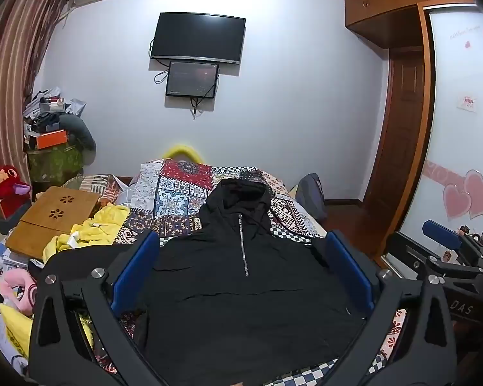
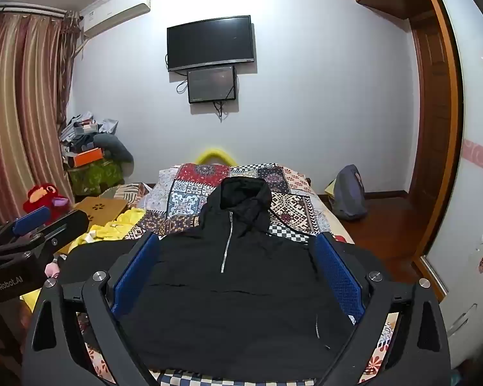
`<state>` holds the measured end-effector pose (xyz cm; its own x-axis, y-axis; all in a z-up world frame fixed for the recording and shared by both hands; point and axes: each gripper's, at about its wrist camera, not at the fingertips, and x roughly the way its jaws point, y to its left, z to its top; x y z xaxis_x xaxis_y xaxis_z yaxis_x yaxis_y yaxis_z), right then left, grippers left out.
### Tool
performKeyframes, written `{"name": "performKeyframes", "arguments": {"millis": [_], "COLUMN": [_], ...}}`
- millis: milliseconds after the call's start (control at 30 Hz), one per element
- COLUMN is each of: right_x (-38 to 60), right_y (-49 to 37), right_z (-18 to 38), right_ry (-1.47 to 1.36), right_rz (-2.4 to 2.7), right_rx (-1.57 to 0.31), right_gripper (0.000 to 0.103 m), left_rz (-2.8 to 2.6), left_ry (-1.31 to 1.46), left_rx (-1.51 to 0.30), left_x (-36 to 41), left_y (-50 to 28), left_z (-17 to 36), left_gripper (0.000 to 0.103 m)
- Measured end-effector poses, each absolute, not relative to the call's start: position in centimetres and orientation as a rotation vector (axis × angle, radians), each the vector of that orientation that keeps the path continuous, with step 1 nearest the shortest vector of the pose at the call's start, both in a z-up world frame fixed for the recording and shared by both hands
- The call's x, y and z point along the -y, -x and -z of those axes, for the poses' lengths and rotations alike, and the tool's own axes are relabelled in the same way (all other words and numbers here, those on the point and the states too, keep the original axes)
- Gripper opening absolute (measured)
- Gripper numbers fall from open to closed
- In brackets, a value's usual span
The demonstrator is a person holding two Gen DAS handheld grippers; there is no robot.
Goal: Fold large clothes
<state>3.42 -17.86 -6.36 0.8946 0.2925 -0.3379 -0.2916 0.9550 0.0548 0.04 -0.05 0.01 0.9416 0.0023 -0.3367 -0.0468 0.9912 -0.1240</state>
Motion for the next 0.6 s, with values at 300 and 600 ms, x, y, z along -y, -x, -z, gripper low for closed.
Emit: {"name": "performKeyframes", "arguments": {"millis": [300, 600], "right_x": [17.8, 17.7], "right_y": [-3.5, -3.4], "right_z": [6.4, 6.4], "right_ry": [-0.011, -0.012], "right_rz": [-0.301, -0.302], "right_rx": [-0.353, -0.351], "right_gripper": [0.096, 0.096], "left_rz": [-0.03, -0.039], "left_ry": [0.126, 0.129], "left_rx": [-0.324, -0.324], "left_x": [-0.5, -0.7], "left_y": [0.3, 0.4], "left_z": [0.0, 0.3], "left_gripper": [0.103, 0.103]}}
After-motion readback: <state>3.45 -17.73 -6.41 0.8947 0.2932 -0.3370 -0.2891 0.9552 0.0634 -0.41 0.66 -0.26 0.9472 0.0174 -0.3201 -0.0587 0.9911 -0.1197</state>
